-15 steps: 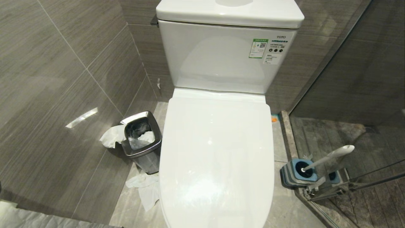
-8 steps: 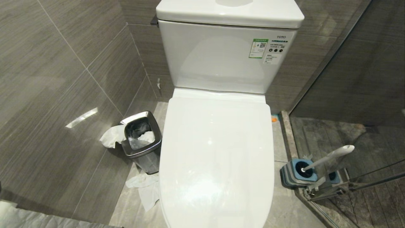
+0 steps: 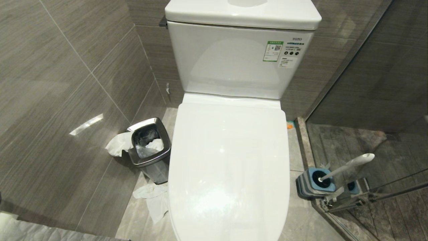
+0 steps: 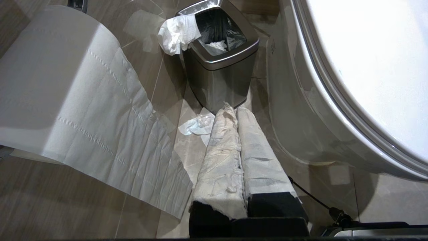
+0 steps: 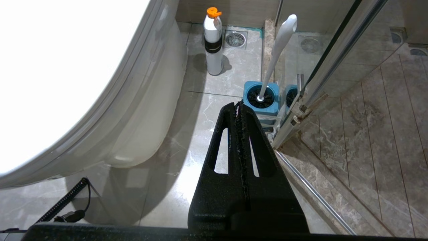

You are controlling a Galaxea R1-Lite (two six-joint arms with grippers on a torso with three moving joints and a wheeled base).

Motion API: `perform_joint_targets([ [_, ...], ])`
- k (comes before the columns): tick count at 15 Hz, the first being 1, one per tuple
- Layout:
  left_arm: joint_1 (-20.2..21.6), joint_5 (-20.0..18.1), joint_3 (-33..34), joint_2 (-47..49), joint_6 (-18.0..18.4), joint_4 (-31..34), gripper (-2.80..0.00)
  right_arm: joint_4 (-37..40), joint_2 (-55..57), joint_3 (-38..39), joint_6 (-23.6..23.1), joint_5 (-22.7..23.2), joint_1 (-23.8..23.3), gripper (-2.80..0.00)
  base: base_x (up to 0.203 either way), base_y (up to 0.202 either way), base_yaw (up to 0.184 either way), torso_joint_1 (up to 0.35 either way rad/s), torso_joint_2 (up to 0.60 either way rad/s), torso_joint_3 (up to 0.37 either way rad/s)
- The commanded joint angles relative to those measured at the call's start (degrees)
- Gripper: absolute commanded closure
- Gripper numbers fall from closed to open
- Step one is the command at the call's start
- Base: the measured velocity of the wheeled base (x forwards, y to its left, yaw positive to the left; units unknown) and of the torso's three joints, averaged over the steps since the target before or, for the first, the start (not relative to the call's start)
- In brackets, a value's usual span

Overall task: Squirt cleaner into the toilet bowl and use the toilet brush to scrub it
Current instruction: Use the left hand to lift the toilet lid slightly

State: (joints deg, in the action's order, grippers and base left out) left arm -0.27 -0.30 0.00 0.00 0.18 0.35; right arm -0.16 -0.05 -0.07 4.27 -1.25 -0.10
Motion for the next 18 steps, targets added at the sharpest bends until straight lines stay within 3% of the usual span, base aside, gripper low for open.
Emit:
perform_joint_targets([
  [1,0.0,0.03,0.09,0.01,-0.01,0.0,0.0,-0.02,0.05,0.0,0.04,0.02,0.01,0.0,0.0,0.0,0.0,0.0,0.0,0.0],
  [18,0.0,0.04,0.09,0.04,0.25,-0.09,0.0,-0.02,0.05,-0.01,0.04,0.02,0.01,0.0,0.0,0.0,0.0,0.0,0.0,0.0],
])
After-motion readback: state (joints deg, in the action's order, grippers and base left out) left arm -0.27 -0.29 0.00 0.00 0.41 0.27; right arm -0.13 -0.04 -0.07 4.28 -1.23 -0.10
